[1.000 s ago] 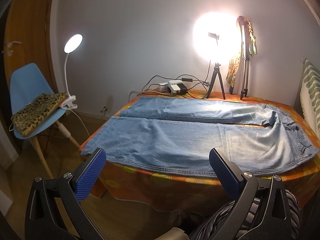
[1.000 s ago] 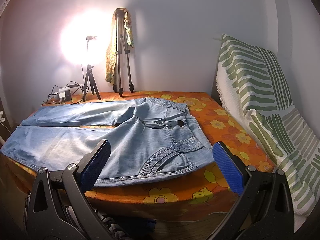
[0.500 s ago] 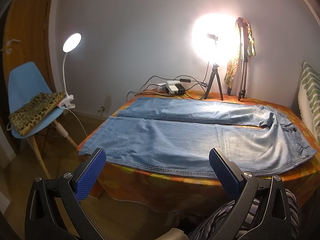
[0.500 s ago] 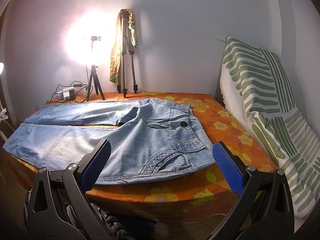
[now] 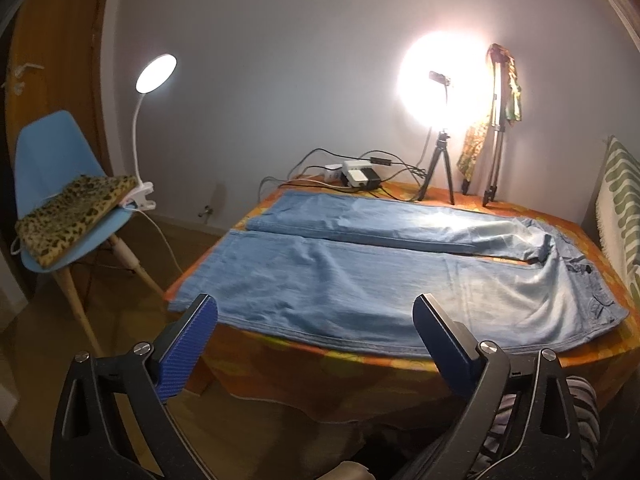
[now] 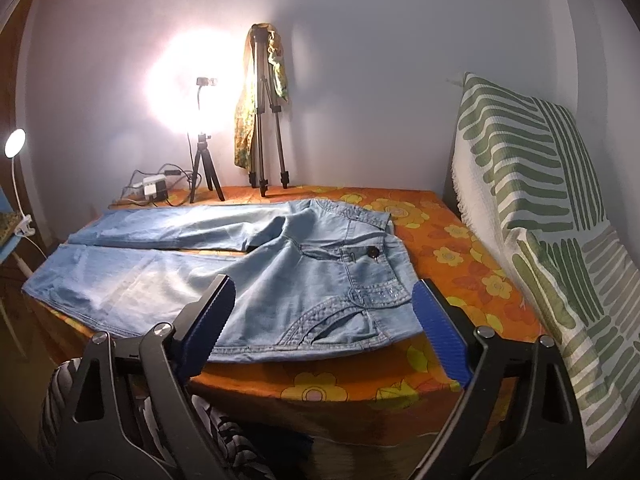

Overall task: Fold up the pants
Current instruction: 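Move both grippers down to the edge of the blue jeans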

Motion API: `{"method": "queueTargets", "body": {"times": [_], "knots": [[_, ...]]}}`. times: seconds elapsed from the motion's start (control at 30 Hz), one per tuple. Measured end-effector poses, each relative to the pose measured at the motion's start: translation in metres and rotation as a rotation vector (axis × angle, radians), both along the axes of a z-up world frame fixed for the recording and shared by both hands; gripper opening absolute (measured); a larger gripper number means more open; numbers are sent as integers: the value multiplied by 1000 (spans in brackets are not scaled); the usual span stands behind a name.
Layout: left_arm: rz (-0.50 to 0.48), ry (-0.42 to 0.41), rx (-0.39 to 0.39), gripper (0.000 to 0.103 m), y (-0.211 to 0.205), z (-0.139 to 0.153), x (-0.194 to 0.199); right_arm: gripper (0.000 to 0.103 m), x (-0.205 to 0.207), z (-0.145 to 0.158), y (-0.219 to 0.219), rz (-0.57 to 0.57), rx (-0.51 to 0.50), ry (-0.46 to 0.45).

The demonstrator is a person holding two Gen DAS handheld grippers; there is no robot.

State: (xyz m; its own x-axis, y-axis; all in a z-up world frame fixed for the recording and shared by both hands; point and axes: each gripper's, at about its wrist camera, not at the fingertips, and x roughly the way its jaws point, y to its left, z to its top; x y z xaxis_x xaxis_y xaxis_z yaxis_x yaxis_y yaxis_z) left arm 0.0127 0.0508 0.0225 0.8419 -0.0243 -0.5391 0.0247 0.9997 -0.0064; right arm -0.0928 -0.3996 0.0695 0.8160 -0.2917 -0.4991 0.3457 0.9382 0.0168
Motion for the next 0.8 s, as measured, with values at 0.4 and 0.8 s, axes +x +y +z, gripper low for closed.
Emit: {"method": "queueTargets", "body": {"times": [0.4, 0.8], "knots": [[29, -17, -35, 93, 56, 38, 63, 92, 54, 40, -6, 150, -21, -20], [15, 145, -113, 87, 85, 37, 223, 89, 212, 45, 17, 345, -32, 83]]}}
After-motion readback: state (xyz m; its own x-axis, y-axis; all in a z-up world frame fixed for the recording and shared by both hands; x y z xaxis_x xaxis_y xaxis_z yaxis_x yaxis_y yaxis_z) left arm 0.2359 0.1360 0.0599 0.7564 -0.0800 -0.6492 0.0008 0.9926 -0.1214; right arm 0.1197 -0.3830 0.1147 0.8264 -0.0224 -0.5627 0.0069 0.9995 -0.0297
